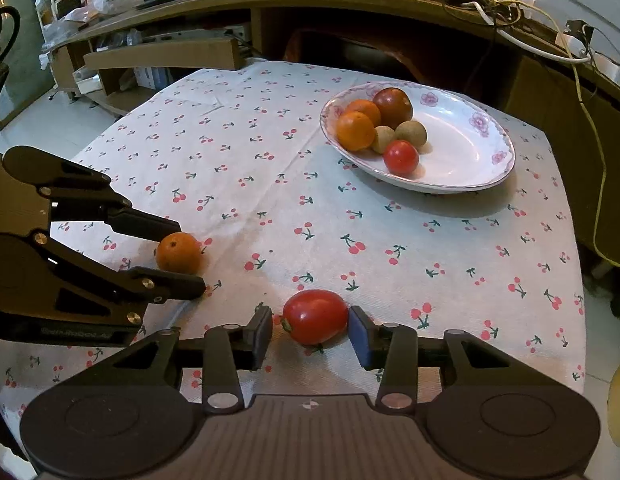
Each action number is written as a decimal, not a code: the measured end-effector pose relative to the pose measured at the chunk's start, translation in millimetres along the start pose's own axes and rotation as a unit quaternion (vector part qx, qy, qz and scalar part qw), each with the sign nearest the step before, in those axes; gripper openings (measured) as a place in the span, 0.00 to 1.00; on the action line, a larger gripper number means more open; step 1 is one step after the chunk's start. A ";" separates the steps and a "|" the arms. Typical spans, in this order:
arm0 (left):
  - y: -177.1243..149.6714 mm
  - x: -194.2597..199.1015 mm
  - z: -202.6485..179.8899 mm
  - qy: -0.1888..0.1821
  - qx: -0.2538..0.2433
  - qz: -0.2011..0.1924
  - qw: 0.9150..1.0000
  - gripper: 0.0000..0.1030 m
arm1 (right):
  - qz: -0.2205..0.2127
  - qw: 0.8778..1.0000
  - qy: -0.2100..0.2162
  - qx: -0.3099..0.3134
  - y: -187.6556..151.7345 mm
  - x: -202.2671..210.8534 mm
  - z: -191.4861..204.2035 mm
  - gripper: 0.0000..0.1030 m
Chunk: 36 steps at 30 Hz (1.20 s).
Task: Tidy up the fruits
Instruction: 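Lift the held orange and tomato and carry them toward the white plate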
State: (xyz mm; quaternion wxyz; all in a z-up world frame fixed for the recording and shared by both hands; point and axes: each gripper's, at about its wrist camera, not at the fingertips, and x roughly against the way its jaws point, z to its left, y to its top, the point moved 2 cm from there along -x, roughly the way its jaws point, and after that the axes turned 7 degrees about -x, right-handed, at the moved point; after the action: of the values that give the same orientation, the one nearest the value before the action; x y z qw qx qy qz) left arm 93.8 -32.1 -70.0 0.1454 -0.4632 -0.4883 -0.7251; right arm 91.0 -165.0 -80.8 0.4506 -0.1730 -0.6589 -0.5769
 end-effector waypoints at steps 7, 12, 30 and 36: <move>2.8 -0.1 -3.3 0.004 0.004 0.003 1.000 0.41 | 0.002 1.000 -0.012 0.011 1.5 -1.4 3.4 0.37; 4.6 0.3 -9.0 0.010 -0.008 0.005 1.000 0.35 | 0.004 1.000 -0.016 0.011 2.5 -1.6 3.6 0.34; 17.7 4.8 -9.9 0.022 -0.010 -0.009 1.000 0.35 | -0.013 1.000 -0.016 0.007 10.2 6.1 6.0 0.33; 22.7 5.2 -9.1 0.026 -0.010 -0.015 0.999 0.35 | -0.017 1.000 -0.015 0.002 12.4 7.9 5.3 0.33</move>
State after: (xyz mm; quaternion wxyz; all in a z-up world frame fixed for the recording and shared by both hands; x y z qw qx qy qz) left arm 101.3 -49.4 -53.6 0.1420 -0.4384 -0.4839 -0.7440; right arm 93.9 -159.0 -66.7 0.4314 -0.1691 -0.6698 -0.5803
